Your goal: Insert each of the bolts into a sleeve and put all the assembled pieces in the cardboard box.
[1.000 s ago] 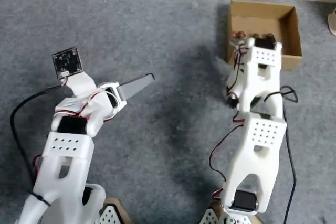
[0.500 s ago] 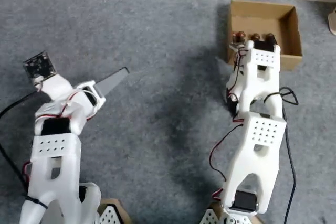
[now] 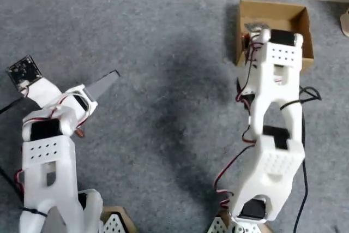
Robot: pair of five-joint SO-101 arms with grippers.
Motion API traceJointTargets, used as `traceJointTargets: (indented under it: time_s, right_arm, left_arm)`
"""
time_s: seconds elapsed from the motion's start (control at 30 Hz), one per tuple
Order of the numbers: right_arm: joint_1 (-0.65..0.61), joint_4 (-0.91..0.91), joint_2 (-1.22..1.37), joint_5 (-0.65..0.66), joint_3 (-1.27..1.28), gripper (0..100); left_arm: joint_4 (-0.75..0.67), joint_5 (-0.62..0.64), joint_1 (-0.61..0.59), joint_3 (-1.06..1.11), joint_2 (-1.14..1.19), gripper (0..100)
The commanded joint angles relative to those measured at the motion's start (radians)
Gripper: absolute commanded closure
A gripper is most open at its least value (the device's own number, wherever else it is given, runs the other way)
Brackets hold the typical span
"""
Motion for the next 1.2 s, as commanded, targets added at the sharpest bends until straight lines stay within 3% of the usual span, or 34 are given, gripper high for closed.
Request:
traceJointTargets:
  time_s: [0.0,0.13,0.3,0.37,0.67,0.9,1.17]
  right_arm:
    - [-0.051,0.01,-0.209,-0.009,0.105,99.3]
    - [-0.071,-0.07,-0.432,-0.064,0.249,99.3]
    - [-0.124,-0.219,-0.723,-0.103,0.545,99.3]
    - [-0.148,-0.297,-0.832,-0.118,0.685,99.3]
    - [-0.174,-0.707,-1.194,-0.176,1.21,99.3]
    - [-0.285,-0.99,-1.388,-0.215,1.523,99.3]
    - [-0.348,-1.132,-1.547,-0.213,1.728,99.3]
  left_arm:
    - [0.077,0.009,-0.01,-0.091,-0.004,40]
    - [0.081,0.009,-0.024,-0.099,0.048,45]
    - [0.08,0.003,-0.11,-0.154,0.153,70]
    - [0.081,0.002,-0.14,-0.183,0.168,75]
    - [0.081,-0.061,-0.174,-0.202,0.179,73]
    - [0.15,-0.061,-0.171,-0.203,0.18,73]
    - [0.256,-0.075,-0.177,-0.229,0.185,73]
